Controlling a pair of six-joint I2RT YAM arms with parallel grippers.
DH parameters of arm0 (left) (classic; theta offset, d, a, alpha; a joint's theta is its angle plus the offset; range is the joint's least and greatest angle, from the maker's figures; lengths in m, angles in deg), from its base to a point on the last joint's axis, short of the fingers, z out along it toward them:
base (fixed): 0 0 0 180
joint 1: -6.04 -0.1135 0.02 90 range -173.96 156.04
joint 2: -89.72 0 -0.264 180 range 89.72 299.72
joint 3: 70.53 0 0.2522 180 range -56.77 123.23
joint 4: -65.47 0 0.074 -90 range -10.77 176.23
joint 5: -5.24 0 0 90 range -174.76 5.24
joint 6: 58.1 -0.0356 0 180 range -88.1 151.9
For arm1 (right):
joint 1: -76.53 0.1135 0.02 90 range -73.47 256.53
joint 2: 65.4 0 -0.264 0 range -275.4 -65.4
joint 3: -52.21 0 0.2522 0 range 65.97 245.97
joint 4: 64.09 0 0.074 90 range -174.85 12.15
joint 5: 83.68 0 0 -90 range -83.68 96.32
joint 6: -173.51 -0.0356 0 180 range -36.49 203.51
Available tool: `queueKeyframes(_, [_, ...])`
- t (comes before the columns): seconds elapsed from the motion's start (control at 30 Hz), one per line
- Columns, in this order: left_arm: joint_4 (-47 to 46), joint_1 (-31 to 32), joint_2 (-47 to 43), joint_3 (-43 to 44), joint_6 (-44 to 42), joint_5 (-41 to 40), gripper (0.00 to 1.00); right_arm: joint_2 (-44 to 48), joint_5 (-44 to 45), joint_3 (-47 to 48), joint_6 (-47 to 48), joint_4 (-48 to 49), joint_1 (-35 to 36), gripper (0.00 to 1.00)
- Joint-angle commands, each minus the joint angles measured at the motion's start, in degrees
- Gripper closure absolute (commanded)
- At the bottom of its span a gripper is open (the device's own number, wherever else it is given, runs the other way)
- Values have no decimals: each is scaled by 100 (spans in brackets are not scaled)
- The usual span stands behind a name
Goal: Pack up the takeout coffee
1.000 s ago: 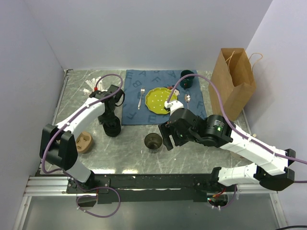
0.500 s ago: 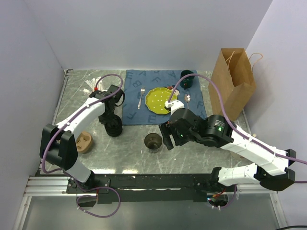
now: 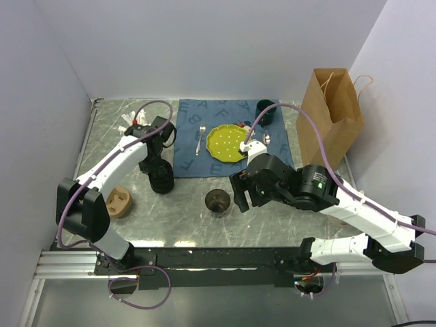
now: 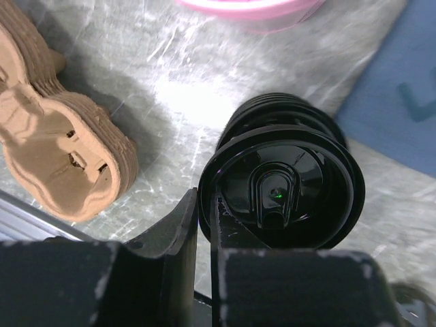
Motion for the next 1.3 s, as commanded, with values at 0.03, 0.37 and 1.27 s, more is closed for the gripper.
queueKeyframes(0.03, [305, -15, -437, 679, 42, 145, 92, 162, 172, 141, -47, 317, -39, 16])
queueKeyframes(0.37, [-684, -15, -1087, 1182, -133, 2998, 93, 969, -91, -227, 59, 2440, -179, 23])
queueKeyframes(1.27, [-6602, 47, -2142, -383, 2934, 8029, 90, 2087, -2524, -2934, 2002, 8330, -1565, 46])
